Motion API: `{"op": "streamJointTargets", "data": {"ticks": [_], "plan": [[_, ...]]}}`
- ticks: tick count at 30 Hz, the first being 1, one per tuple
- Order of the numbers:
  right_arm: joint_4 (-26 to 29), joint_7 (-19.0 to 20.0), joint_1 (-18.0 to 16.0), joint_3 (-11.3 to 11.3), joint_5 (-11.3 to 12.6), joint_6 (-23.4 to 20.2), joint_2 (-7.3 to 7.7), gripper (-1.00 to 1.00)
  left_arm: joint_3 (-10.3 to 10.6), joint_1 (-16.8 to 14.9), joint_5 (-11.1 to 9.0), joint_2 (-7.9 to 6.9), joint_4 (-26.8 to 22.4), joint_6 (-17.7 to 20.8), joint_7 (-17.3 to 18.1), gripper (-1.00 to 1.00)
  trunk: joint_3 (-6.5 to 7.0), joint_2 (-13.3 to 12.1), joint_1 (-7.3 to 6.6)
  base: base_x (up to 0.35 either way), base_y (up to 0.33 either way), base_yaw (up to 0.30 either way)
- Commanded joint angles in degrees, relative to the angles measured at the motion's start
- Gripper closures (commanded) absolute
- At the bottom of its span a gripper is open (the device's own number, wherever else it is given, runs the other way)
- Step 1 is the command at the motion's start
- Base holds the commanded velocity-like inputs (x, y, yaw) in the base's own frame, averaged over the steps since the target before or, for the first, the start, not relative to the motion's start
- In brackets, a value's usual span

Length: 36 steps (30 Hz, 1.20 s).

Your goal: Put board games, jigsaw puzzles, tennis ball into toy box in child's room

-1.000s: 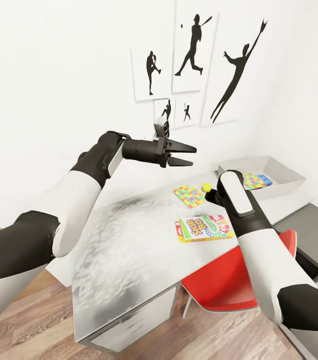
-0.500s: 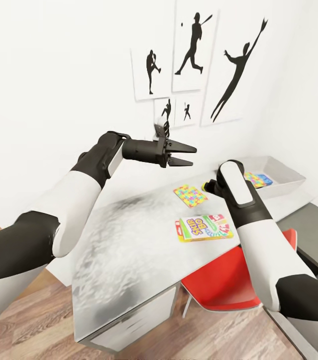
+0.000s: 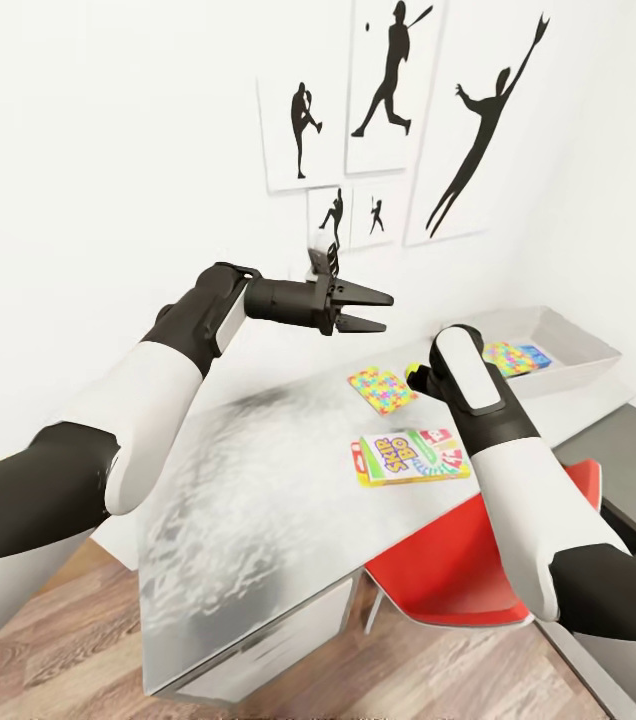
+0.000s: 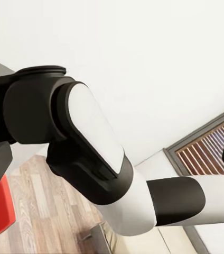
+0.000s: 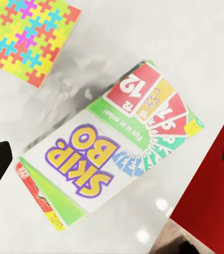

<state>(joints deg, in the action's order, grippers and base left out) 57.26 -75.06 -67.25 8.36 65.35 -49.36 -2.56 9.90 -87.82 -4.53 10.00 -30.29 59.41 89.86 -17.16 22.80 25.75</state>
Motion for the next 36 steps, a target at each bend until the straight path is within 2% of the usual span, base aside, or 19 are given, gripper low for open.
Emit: {"op": "streamJointTargets", "data": {"ticks": [1, 8, 16, 28, 36], "plan": [[-0.05, -0.55, -0.07, 0.07, 0.48, -0.49, 0.02, -1.00, 0.13, -0.07, -0.21, 0.00, 0.05, 0.59, 0.14, -1.00, -0.21, 0.12, 0.03, 0.016, 0.000, 0.000], [-0.27, -0.53, -0.12, 0.07, 0.48, -0.47, 0.16, -1.00, 0.20, -0.07, -0.21, 0.00, 0.05, 0.59, 0.14, -1.00, -0.83, 0.12, 0.03, 0.050, 0.000, 0.000], [-0.30, -0.53, -0.15, 0.07, 0.48, -0.47, 0.12, -1.00, 0.20, -0.07, -0.21, 0.00, 0.05, 0.59, 0.14, -1.00, -0.96, 0.12, 0.03, 0.063, 0.000, 0.000], [-0.30, -0.53, -0.16, 0.07, 0.48, -0.47, 0.25, -1.00, 0.21, -0.07, -0.20, 0.00, 0.05, 0.59, 0.14, -1.00, -1.31, 0.12, 0.03, 0.157, -0.004, 0.000], [-0.30, -0.53, -0.16, 0.07, 0.48, -0.48, 0.34, -1.00, 0.21, -0.07, -0.13, 0.00, 0.05, 0.59, 0.14, -1.00, -1.77, 0.12, 0.03, 0.197, -0.118, 0.000]]}}
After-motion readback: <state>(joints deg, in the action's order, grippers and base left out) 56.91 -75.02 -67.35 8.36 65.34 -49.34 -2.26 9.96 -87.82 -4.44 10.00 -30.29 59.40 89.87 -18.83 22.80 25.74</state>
